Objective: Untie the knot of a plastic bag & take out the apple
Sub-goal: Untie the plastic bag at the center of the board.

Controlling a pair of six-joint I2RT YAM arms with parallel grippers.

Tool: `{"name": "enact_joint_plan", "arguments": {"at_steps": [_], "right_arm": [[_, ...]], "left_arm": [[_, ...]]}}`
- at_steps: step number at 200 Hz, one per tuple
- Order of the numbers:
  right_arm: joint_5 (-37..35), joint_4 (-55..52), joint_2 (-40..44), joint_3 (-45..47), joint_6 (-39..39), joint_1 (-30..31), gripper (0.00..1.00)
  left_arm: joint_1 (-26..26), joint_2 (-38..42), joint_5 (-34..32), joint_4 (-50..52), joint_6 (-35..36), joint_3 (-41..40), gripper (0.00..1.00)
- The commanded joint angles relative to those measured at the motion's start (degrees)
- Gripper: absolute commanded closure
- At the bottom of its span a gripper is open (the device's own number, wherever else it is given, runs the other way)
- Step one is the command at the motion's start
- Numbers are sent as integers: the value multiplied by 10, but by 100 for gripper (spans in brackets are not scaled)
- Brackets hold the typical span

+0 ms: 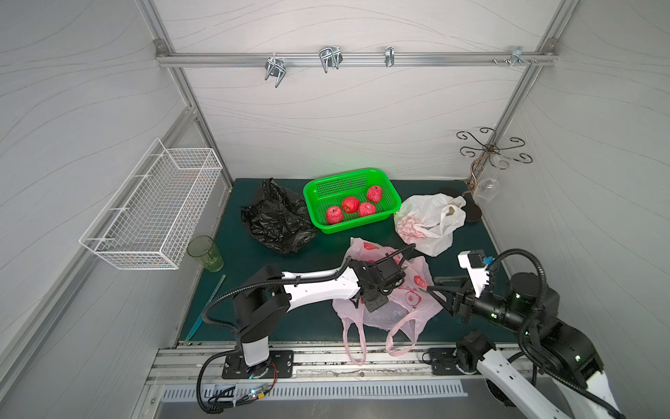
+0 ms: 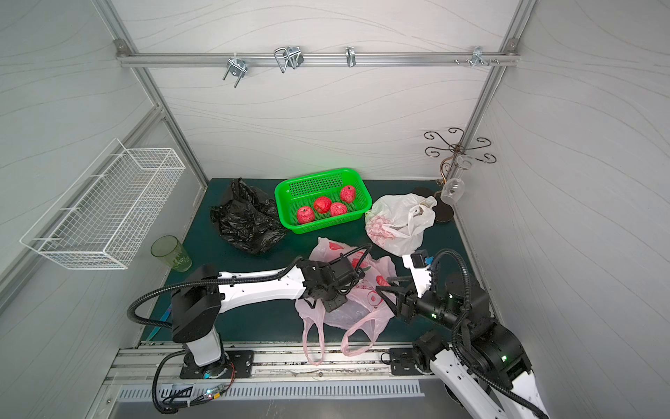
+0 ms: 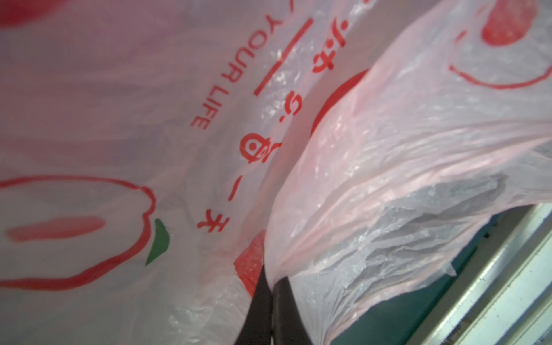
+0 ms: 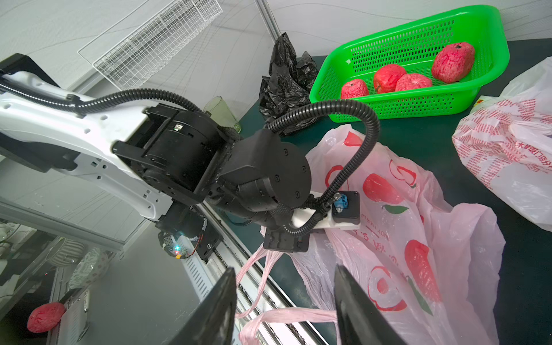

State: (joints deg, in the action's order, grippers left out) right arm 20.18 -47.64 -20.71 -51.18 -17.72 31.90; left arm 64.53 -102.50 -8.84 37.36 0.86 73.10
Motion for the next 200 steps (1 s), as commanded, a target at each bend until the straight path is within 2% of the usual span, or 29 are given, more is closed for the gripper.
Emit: {"name": "enact_joint_plan", "arguments": {"at_steps": [1, 48, 86, 118, 131, 149, 162, 172, 186, 200], "right_arm": [[-5, -7, 2, -9, 1, 3, 47], [33, -11, 1, -15, -1, 4, 50], [66, 19, 32, 45, -50, 4, 54], [56, 43, 19, 54, -61, 4, 57], [72, 52, 4, 41, -60, 4, 59], [163, 98, -9, 37, -71, 7, 60], [254, 167, -6, 58, -106, 14, 60], [289, 210, -1, 75, -135, 25, 60], [267, 211, -4, 80, -136, 50, 61], [200, 184, -21, 76, -112, 80, 77]], "left_arm": [[-6, 12, -45, 18, 3, 55, 100], [-44, 15, -48, 135, 58, 187, 100], [-63, 10, -16, 208, 77, 290, 100], [-75, 32, 40, 192, 76, 285, 100], [-77, 42, 39, 173, 73, 272, 100], [-77, 47, 15, 155, 76, 259, 100], [-79, 49, 5, 148, 75, 253, 100], [-81, 51, 9, 141, 75, 249, 100], [-85, 57, 18, 135, 72, 243, 100], [-90, 62, 29, 131, 69, 239, 100]]}}
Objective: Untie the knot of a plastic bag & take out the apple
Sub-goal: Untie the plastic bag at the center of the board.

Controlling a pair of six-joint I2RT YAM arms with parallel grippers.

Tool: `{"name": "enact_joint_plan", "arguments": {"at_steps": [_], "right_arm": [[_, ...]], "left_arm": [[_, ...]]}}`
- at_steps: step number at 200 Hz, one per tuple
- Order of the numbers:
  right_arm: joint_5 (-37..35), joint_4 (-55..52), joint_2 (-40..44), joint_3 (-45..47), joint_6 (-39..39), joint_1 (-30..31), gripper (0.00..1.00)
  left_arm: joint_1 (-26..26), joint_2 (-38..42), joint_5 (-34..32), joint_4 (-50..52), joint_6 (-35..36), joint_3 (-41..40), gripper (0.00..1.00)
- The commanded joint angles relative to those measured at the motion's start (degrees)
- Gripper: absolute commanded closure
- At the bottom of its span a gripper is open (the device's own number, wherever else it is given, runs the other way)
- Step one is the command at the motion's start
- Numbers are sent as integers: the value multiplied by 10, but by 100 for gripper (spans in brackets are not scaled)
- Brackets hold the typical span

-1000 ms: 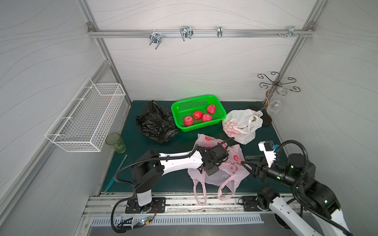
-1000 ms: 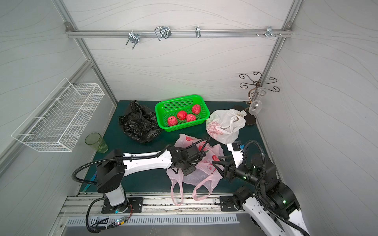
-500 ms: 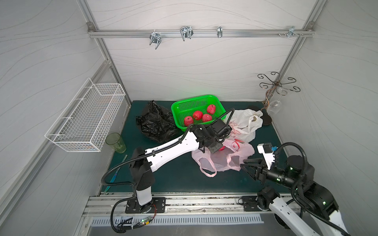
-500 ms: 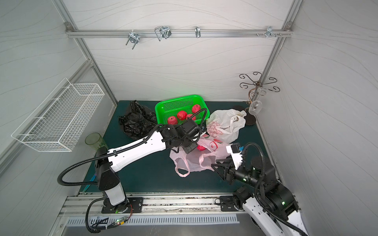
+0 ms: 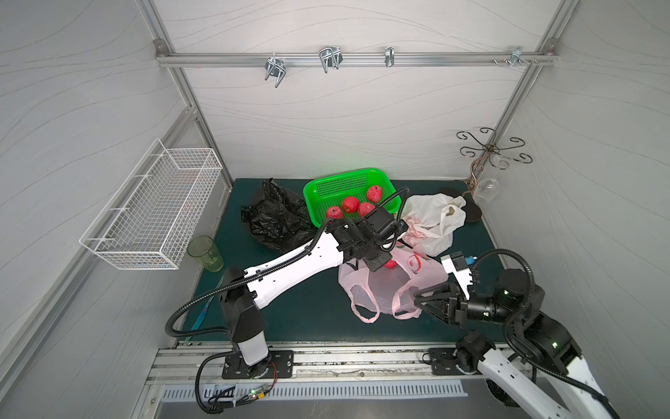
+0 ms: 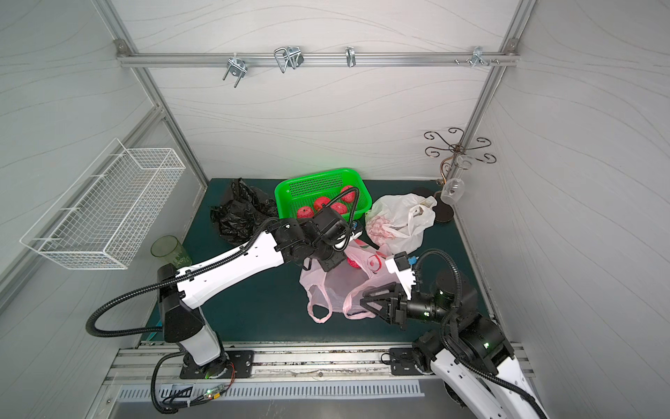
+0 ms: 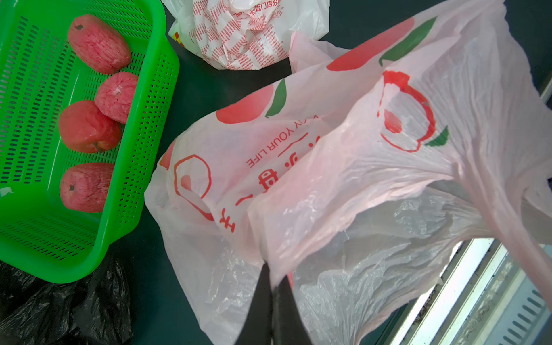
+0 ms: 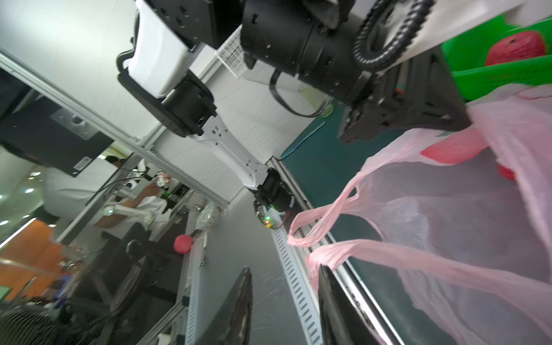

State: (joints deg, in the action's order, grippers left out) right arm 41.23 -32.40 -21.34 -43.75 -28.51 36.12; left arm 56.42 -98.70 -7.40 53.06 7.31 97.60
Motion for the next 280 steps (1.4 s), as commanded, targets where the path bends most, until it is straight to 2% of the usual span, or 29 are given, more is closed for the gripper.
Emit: {"name": "enact_joint_plan", "arguments": {"at_steps": [1, 13, 40, 64, 75, 86, 104, 130, 154, 168, 191, 202, 221, 252, 280], "right_arm": [[-17, 30, -17, 2, -3, 41, 77], [-95, 14, -42, -2, 14, 70, 100], [-347, 39, -118, 8, 37, 165, 100], [-584, 132, -169, 24, 59, 279, 100], [-659, 178, -191, 25, 79, 330, 100], [-705, 216, -213, 20, 92, 364, 100], [-725, 248, -252, 9, 96, 389, 100], [-758, 247, -308, 7, 65, 395, 100], [-832, 241, -338, 52, 31, 395, 100], [-867, 231, -346, 87, -16, 387, 100], [-826, 214, -342, 144, -112, 341, 100], [-797, 241, -330, 179, -133, 326, 100], [-794, 269, -324, 215, -146, 323, 100], [-828, 168, -402, 173, -191, 320, 100], [-849, 50, -497, 111, -275, 306, 100]], "left_arm": [[-9, 24, 16, -27, 4, -6, 100], [-13, 29, 28, -32, -1, -12, 100], [-20, 36, 48, -43, -8, -24, 100], [-22, 38, 52, -44, -10, -30, 100], [-23, 39, 55, -43, -11, -32, 100], [-25, 40, 59, -45, -10, -35, 100], [-27, 41, 63, -46, -10, -38, 100], [-30, 45, 66, -44, -12, -38, 100], [-37, 54, 68, -45, -14, -41, 100], [-44, 62, 72, -47, -16, -44, 100], [-56, 75, 85, -55, -24, -49, 100], [-63, 83, 91, -61, -30, -52, 100], [-75, 103, 108, -79, -39, -65, 100], [-83, 141, 131, -124, -47, -101, 100], [-83, 159, 132, -129, -46, -109, 100]]}}
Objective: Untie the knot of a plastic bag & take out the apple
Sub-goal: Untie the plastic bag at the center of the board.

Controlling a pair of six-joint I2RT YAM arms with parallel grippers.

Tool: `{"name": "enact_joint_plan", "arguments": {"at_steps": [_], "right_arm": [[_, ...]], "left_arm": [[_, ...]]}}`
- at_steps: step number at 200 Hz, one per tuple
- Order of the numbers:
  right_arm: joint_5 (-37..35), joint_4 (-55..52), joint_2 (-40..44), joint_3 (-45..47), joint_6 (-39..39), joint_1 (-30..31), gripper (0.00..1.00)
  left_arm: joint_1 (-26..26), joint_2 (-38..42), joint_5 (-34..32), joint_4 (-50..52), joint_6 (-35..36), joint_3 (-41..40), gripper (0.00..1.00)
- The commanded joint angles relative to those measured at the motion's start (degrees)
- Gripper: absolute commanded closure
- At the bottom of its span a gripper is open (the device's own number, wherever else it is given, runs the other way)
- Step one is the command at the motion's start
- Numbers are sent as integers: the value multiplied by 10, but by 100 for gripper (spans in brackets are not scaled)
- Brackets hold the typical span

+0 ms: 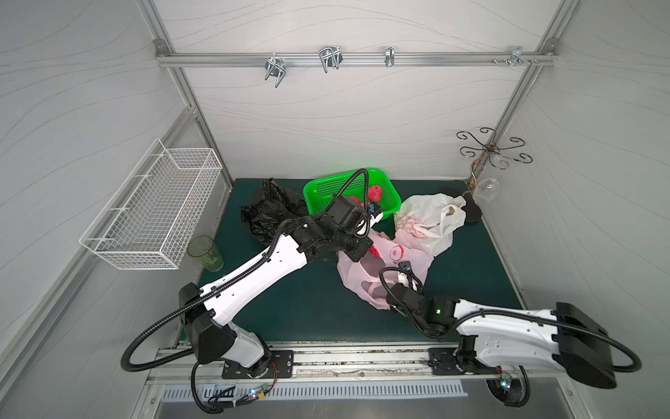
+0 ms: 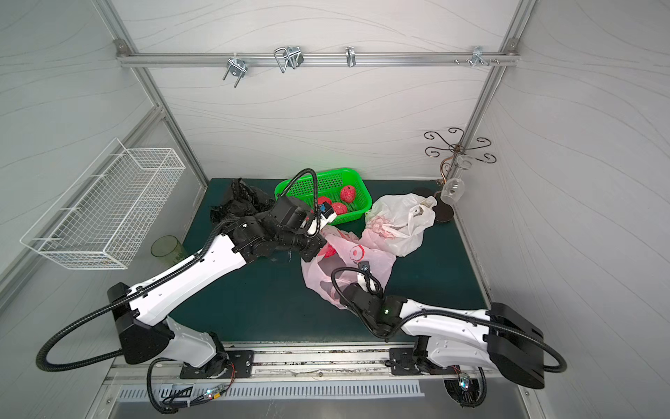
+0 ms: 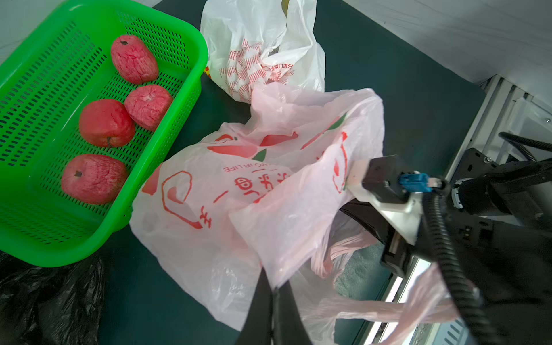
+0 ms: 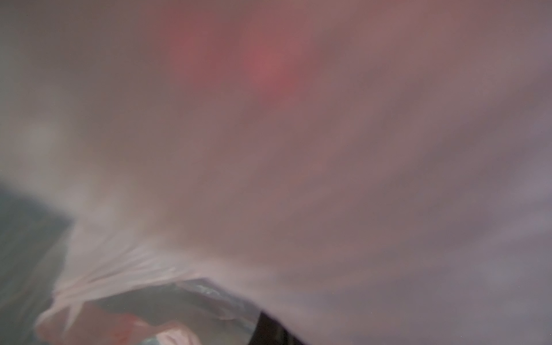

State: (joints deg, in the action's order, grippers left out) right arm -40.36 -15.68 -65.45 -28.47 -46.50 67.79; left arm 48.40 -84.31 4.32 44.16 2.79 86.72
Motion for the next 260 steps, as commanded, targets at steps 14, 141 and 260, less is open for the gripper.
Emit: {"name": "enact_joint_plan", "arguments": {"at_steps": [14, 141, 260], "right_arm": [[-34, -146, -76, -60, -121, -18, 100], [179, -120, 307, -39, 116, -2, 84], [279, -34, 36, -117, 2, -18, 12]], "left_arm": [[-3, 17, 16, -39, -1, -4, 100], [-3, -13, 47, -4, 3, 18, 100], [-4, -20, 29, 2, 0, 18, 100]]}}
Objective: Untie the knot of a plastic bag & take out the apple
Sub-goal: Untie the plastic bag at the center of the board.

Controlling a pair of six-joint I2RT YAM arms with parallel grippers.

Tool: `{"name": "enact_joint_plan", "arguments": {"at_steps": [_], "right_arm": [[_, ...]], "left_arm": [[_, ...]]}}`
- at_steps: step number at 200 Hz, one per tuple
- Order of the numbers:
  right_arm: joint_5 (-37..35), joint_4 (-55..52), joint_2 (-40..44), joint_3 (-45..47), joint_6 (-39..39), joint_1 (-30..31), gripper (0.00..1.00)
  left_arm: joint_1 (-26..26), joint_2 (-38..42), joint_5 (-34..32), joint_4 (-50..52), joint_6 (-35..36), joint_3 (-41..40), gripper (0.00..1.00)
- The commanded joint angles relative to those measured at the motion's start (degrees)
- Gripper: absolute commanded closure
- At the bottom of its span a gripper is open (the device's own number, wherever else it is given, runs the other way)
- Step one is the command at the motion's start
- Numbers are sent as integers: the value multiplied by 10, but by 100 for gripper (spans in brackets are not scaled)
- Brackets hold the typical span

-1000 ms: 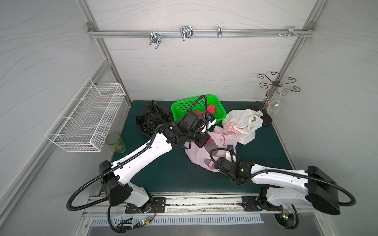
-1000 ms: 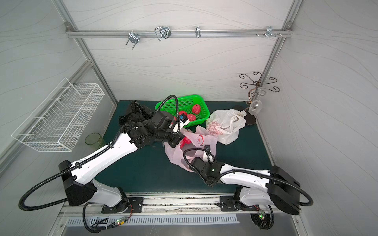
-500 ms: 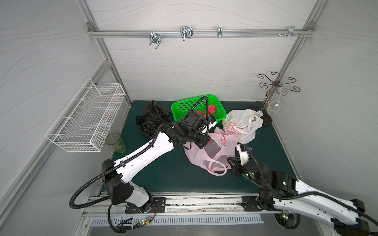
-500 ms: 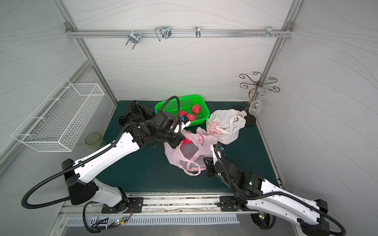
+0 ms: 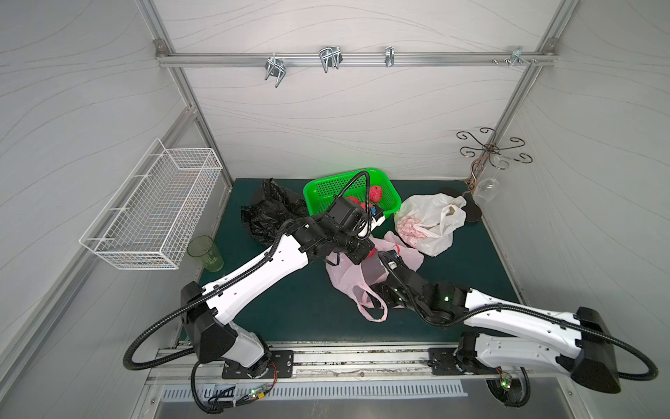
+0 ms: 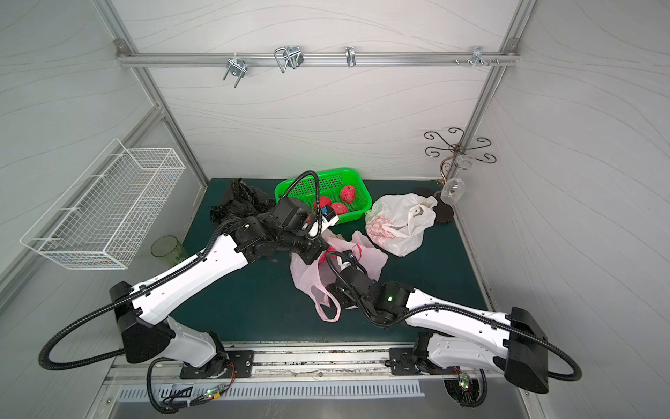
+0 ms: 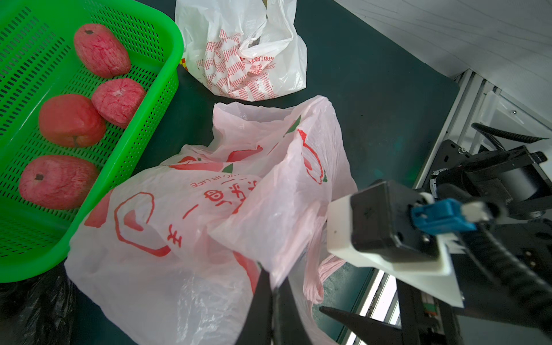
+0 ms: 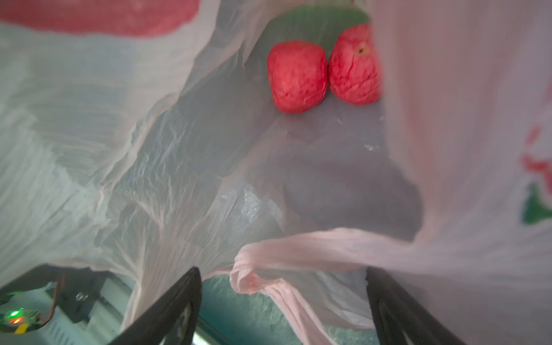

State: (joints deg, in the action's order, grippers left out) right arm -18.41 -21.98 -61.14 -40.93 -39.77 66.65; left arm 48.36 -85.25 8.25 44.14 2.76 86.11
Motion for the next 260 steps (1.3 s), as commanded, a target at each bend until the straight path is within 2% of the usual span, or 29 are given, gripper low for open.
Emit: {"name": "enact_joint_plan", "arguments": {"at_steps": [1, 38, 73, 91, 118, 130, 165, 195, 228, 260], "right_arm": [[60, 29, -7, 7, -66, -7, 12], [26, 48, -13, 12, -100, -7, 14], [-36, 81, -66, 7, -114, -14, 22], [-49, 79, -106, -12, -126, -14, 30], [-33, 95, -130, -19, -130, -13, 48], [-25, 101, -119, -13, -129, -13, 61], [-6, 39, -18, -9, -94, -13, 100], [-9, -97, 133, -6, -87, -14, 100], [-71, -276, 297, -21, -97, -28, 100], [-162, -408, 356, -62, -124, -72, 100]], "left_arm": [[-4, -12, -12, 3, 0, 24, 100], [-5, -18, 1, 4, -4, 31, 100], [-5, -15, 0, 3, -6, 28, 100], [-5, -13, -2, 2, -6, 27, 100], [-5, -11, -4, 2, -5, 26, 100], [-5, -10, -5, 2, -5, 26, 100], [-6, -11, -13, 3, -1, 26, 100], [-7, -15, -20, 7, 3, 27, 100], [-11, -18, -18, 13, 8, 31, 100], [-15, -17, -14, 13, 9, 31, 100]]}}
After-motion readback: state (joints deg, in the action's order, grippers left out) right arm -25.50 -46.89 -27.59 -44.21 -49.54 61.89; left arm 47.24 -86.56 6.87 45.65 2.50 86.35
